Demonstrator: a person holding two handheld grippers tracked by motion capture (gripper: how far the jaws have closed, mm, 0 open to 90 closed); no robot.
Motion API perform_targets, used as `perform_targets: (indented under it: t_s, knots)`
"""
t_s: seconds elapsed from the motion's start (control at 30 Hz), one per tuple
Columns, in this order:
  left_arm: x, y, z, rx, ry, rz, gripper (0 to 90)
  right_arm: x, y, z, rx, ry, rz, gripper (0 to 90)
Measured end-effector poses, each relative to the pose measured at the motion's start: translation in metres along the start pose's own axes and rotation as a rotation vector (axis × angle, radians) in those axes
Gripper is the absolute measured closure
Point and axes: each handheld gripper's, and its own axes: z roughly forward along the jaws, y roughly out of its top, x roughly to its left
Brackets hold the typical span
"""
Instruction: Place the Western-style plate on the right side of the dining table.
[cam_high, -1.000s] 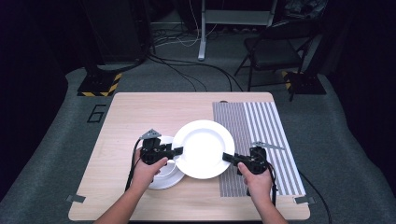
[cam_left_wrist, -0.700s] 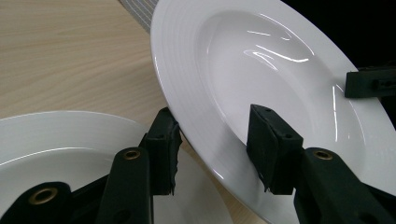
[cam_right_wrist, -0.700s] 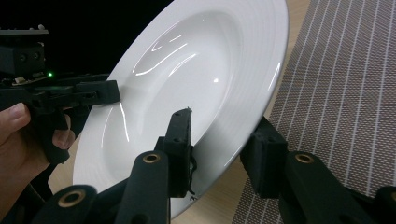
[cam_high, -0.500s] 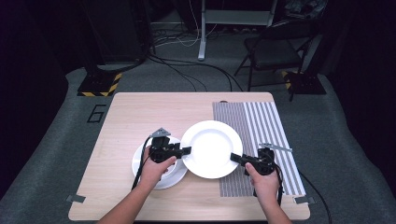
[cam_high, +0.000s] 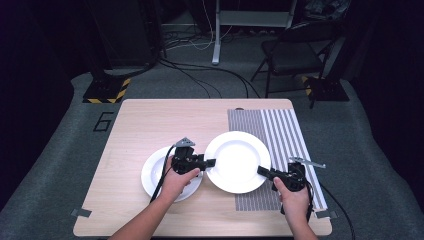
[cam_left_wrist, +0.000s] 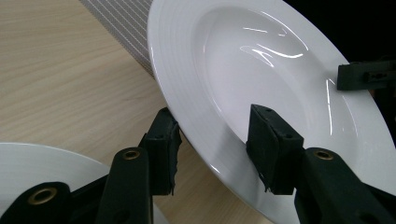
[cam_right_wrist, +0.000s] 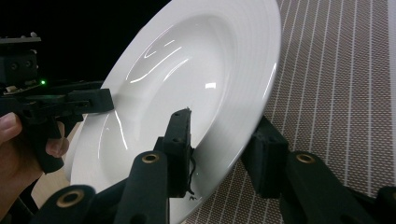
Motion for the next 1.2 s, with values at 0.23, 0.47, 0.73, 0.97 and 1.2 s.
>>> perform_targets:
  t_s: [0.23,0.47,0.73,0.97,1.2]
  knots:
    - [-0.007,0.001,0.010,0.013,-0.017,0.010,54.2,-0.006,-0.003,-0.010,-0.005,-0.021,0.015,62.7]
    - [-0.014,0.005,0.020,0.024,-0.032,0.030,54.2,-0.016,-0.009,-0.020,-0.018,-0.038,0.024,62.3]
    - [-0.023,0.008,0.030,0.035,-0.051,0.038,54.2,-0.019,-0.011,-0.034,-0.036,-0.053,0.029,62.0]
    - [-0.029,0.008,0.039,0.042,-0.071,0.047,54.3,-0.022,-0.015,-0.044,-0.036,-0.081,0.037,61.9]
    - [-0.035,0.009,0.048,0.055,-0.082,0.066,54.4,-0.026,-0.020,-0.052,-0.043,-0.102,0.051,61.9]
